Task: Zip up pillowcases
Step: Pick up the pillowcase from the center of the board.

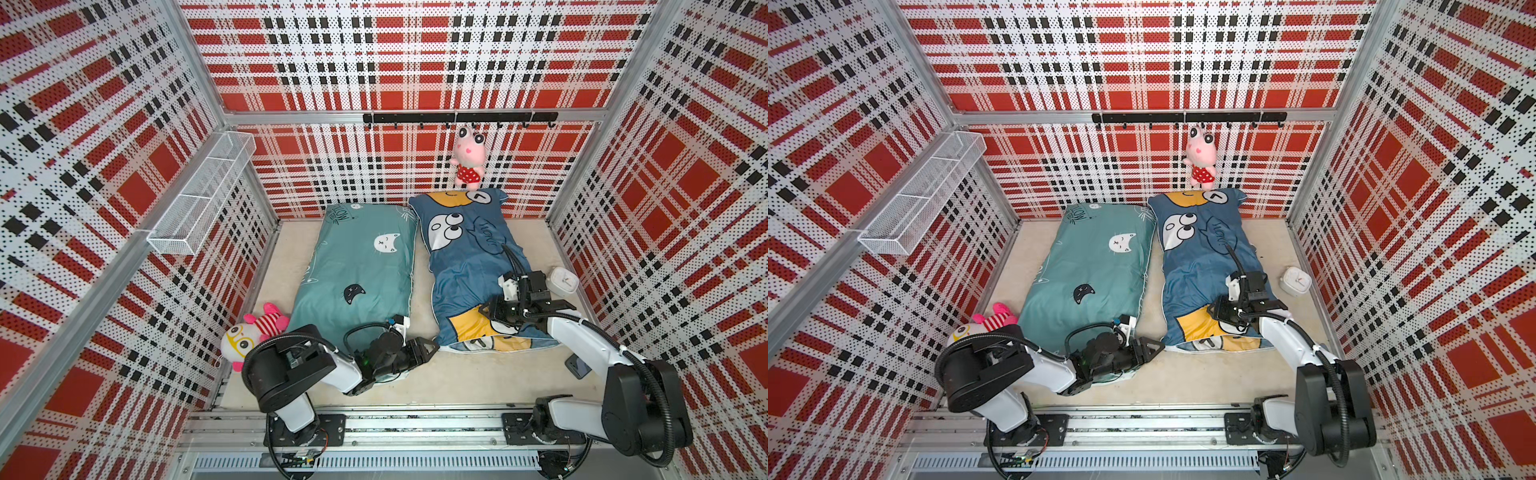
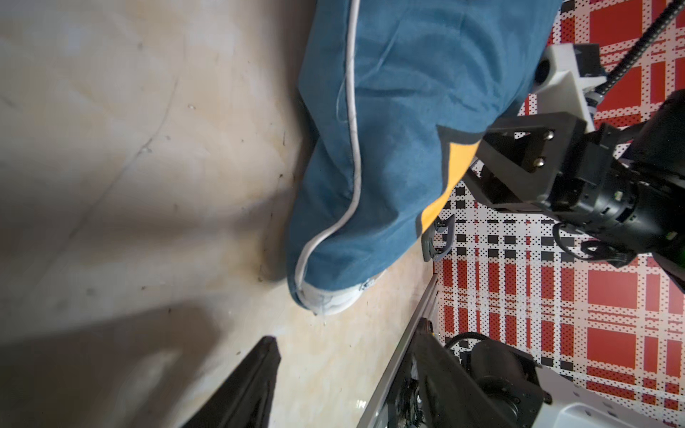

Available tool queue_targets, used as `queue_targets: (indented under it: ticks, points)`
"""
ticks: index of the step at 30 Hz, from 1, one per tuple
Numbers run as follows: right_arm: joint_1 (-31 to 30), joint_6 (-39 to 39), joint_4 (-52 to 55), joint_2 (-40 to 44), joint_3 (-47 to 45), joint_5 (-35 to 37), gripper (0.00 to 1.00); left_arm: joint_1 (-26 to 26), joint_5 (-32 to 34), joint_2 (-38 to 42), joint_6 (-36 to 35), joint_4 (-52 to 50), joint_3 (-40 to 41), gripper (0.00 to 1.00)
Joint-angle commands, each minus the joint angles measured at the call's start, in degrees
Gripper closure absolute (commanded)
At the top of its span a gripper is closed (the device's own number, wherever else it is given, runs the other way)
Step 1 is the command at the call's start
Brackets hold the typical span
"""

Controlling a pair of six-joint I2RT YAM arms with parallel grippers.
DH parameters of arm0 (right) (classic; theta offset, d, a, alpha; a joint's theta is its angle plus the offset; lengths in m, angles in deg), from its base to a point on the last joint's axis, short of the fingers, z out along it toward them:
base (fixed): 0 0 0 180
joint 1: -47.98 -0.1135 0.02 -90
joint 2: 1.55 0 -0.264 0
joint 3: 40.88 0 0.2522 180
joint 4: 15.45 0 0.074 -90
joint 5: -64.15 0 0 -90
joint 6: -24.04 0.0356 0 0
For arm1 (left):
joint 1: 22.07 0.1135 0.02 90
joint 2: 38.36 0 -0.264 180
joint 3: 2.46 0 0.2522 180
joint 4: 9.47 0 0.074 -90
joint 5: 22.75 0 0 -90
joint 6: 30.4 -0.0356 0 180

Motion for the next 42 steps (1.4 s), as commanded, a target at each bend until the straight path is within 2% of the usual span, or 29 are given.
queue_targets:
  ticks: [1, 5, 7, 12, 13, 15, 29, 39, 42]
  points:
    - [1.1, -0.7, -4.1, -0.6, 0.9, 2.1, 0.58, -1.4, -1.0, -4.1, 3.7, 8.3, -1.9, 0.37]
    - [1.3, -0.8, -4.4, -0.3, 0.4, 2.0, 0.58, -2.2, -0.7, -8.4, 6.2, 13.1, -2.6, 0.43]
    - [1.4, -0.8, -4.4, 0.0, 0.2, 1.7, 0.58, -2.7, 0.3, -9.5, 7.0, 13.4, -3.1, 0.52]
    - [1.6, -1.2, -4.0, 1.0, -0.3, 1.2, 0.58, -2.2, 2.6, -9.7, 7.6, 13.6, -3.0, 0.64]
    - [1.6, -1.3, -3.8, 1.2, -0.3, 0.9, 0.58, -2.0, 2.6, -9.8, 7.7, 13.6, -3.1, 0.63]
    - [1.5, -1.4, -3.5, 1.8, -0.6, 0.6, 0.58, -1.7, 2.6, -10.4, 7.7, 13.7, -3.5, 0.49]
    - [2.5, -2.7, -1.9, 3.0, 0.0, 0.4, 0.58, -2.0, 6.9, -12.5, 10.6, 14.6, -2.6, 0.26]
    - [2.5, -2.8, -1.7, 4.6, -1.2, -3.4, 0.57, -1.5, 7.1, -15.8, 11.4, 16.4, -5.2, 0.52]
    - [2.5, -3.2, -0.1, 6.8, -1.4, -6.7, 0.52, -1.6, 6.6, -16.4, 11.3, 17.3, -5.5, 0.64]
